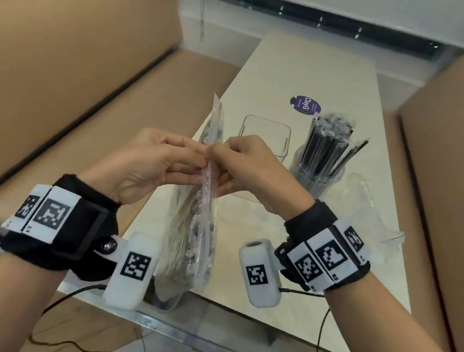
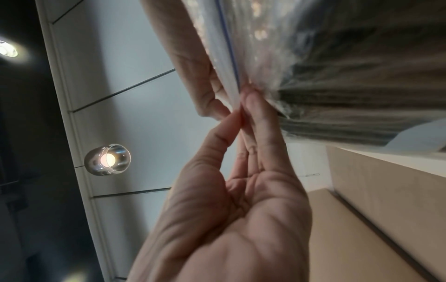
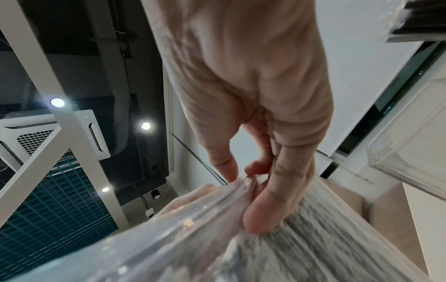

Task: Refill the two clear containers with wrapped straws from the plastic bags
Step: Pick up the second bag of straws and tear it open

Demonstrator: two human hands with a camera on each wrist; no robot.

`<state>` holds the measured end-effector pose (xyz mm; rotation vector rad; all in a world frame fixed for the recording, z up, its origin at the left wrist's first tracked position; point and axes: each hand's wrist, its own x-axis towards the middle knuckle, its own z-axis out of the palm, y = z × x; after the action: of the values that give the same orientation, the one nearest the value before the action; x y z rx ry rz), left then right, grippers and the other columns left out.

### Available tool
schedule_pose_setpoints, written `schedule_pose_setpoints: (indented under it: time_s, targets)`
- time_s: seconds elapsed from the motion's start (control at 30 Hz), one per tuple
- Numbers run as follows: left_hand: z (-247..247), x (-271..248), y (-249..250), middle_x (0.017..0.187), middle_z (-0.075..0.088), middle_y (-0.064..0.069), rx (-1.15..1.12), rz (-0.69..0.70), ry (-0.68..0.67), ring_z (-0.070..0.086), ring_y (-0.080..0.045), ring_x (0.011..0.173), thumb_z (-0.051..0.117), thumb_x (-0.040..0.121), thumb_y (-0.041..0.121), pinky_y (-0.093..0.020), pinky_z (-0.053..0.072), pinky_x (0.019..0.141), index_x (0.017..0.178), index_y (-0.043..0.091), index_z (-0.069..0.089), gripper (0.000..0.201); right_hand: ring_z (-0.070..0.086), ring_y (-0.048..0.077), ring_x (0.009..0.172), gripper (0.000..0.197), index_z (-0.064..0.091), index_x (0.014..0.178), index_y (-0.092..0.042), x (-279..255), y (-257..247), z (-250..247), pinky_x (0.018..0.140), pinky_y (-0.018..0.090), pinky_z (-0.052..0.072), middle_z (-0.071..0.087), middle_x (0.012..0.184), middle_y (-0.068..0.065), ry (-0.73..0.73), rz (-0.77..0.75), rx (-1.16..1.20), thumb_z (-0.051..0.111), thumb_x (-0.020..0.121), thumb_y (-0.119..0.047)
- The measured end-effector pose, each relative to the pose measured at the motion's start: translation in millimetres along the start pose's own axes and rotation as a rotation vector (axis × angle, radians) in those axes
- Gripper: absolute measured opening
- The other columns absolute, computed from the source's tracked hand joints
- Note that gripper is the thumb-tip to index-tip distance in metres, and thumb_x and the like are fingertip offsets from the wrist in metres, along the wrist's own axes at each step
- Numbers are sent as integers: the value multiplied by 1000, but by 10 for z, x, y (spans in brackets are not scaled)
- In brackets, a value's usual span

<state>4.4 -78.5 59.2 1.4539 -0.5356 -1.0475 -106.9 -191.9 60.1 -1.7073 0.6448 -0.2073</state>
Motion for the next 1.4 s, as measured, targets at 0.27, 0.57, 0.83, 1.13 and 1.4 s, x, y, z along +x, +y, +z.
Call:
schedule_pose_setpoints:
  time_s: [0.27,0.57,0.83,1.13,1.4]
  targets:
    - [130,17,-59,69,69,-11,70,69,150,66,-13,57,71,77,-4,-20,57,53,77,8,65,13,66,22,43,24,57,66,1,30,-24,17,48,30,58,63,51,8,104,-99,-194,52,88,-9]
    - [50,-21,5,89,48,-10,1125,501,457,48,-26,80,47,84,1,-29,30,70,85,20,72,32,67,25,43,24,46,60,-7,-5,-44,-11,47,29,49,64,50,21,265,-264,-491,54,82,-15]
    - [44,32,59,65,35,13,1178,566,353,37,-20,81,55,86,-4,-6,31,60,97,15,75,30,64,21,44,33,41,114,-10,207,-6,107,42,26,54,67,76,15,183,-111,-238,60,88,-17]
    - [-729,11,-23,103,46,-12,1313,312,346,52,-36,101,58,85,-1,-33,38,78,133,30,52,58,64,26,56,21,57,104,-9,19,318,-355,53,34,58,63,68,14,95,9,-216,51,87,1]
    - [-681,-26,-70,90,59,-11,673,251,244,58,-5,68,59,80,-17,-16,55,50,128,17,55,59,64,23,70,45,50,125,-22,-3,336,-378,65,36,56,61,90,5,87,-90,-431,56,85,-2]
